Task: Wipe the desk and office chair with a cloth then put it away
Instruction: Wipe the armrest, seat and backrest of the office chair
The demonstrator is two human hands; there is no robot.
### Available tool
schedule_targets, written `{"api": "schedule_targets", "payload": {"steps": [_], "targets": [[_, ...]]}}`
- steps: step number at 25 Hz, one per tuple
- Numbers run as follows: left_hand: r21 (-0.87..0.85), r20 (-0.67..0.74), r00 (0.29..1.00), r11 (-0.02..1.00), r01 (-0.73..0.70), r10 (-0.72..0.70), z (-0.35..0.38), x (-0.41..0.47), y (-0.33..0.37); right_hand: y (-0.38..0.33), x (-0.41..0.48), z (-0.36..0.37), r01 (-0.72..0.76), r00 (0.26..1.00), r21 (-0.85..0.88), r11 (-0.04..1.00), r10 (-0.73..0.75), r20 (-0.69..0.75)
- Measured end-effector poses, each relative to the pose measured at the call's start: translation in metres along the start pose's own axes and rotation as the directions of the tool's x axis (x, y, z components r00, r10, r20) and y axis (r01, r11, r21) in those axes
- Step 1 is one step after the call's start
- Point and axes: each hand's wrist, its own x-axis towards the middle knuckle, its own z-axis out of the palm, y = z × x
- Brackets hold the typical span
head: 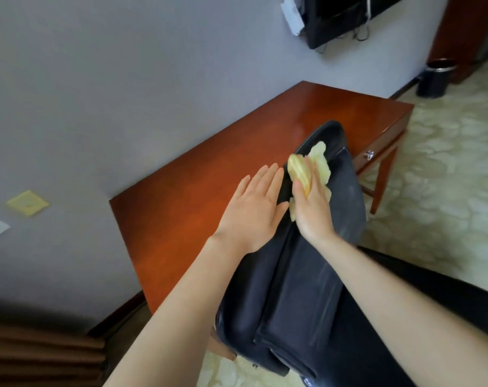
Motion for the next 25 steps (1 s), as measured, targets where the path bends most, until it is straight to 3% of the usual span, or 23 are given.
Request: {"api": "schedule_targets", "payload": {"steps": [5,8,11,15,20,23,25], "targets": [[0.054,0.098,0.989,0.992,-0.117,0.111,0.012,0.025,-0.001,0.04,-0.056,0.0,0.125,0.992,-0.05,0.991,-0.123,0.039],[0.052,0.115,0.986,0.99,-0.129,0.122,0.014,0.037,0.005,0.045,-0.045,-0.015,0.162,0.984,-0.102,0.982,-0.153,0.09],[0.084,0.101,0.99,0.991,-0.107,0.099,0.016,0.037,0.009,0.045,-0.009,-0.022,0.146,0.987,-0.019,0.989,-0.145,0.07],[0.153,0.095,0.993,0.985,-0.085,0.071,0.018,0.031,0.012,0.048,0.056,-0.037,-0.005,0.999,0.005,1.0,0.005,0.043],[0.239,0.105,0.994,0.969,-0.059,0.034,0.016,0.038,0.016,0.047,0.144,-0.07,-0.316,0.948,0.2,0.927,0.3,0.107],[0.238,0.101,0.994,0.97,-0.058,0.035,0.016,0.039,0.017,0.041,0.16,-0.074,-0.443,0.895,0.111,0.889,0.446,-0.002],[0.216,0.074,0.997,0.975,-0.046,0.03,0.016,0.037,0.016,0.037,0.142,-0.057,-0.379,0.923,0.017,0.925,0.38,-0.066]]}}
